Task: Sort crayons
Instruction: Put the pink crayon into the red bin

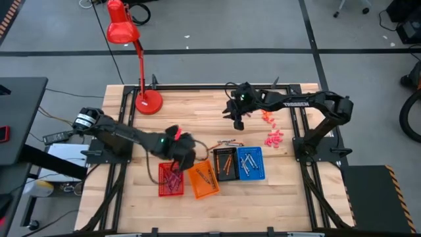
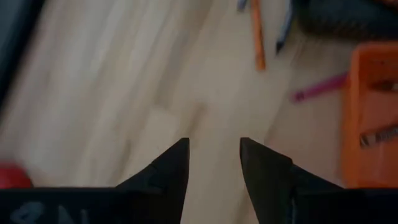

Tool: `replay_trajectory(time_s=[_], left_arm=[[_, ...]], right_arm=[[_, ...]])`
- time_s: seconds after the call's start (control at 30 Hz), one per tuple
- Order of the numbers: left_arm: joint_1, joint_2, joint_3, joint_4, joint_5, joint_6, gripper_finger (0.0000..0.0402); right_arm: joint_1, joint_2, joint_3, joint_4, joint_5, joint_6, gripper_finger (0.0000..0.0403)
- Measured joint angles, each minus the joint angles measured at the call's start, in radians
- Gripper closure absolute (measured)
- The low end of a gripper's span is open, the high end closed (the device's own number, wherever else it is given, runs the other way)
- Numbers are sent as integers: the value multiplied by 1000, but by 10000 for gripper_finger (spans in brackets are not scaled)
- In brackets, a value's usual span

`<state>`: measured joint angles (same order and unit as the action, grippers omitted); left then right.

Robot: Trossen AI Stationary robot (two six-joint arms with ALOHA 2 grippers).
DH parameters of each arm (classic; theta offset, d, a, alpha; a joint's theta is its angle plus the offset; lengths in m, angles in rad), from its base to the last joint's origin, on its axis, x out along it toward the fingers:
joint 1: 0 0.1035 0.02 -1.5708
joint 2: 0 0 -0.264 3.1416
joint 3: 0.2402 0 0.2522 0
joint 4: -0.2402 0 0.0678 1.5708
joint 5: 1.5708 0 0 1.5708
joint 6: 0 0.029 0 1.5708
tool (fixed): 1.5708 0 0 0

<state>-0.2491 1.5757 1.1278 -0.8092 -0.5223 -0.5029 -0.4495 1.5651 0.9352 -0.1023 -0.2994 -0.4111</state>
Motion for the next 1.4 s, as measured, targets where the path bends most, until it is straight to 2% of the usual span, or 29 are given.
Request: replay_trajectory(time_s=[0.1, 0.23, 0.43, 0.63, 0.77, 1.13, 1.4], left_arm=[[73, 0, -1, 115, 5, 176, 246], [159, 0, -32, 241, 80, 294, 246], [205, 0, -132, 431, 182, 323, 246], [206, 13, -217, 607, 363, 392, 246], [200, 53, -233, 627, 488, 395, 246], [137, 143, -234, 708, 552, 420, 246], [107, 147, -233, 751, 557, 468, 246]], right_arm=[[35, -38, 0, -37, 35, 21, 292], [77, -104, -12, -71, 68, 45, 292], [123, -229, -81, -61, 175, 52, 292], [140, -316, -138, -48, 173, 53, 292], [142, -327, -151, -48, 171, 79, 292], [142, -325, -183, -37, 170, 98, 292], [142, -325, -183, -28, 172, 105, 292]])
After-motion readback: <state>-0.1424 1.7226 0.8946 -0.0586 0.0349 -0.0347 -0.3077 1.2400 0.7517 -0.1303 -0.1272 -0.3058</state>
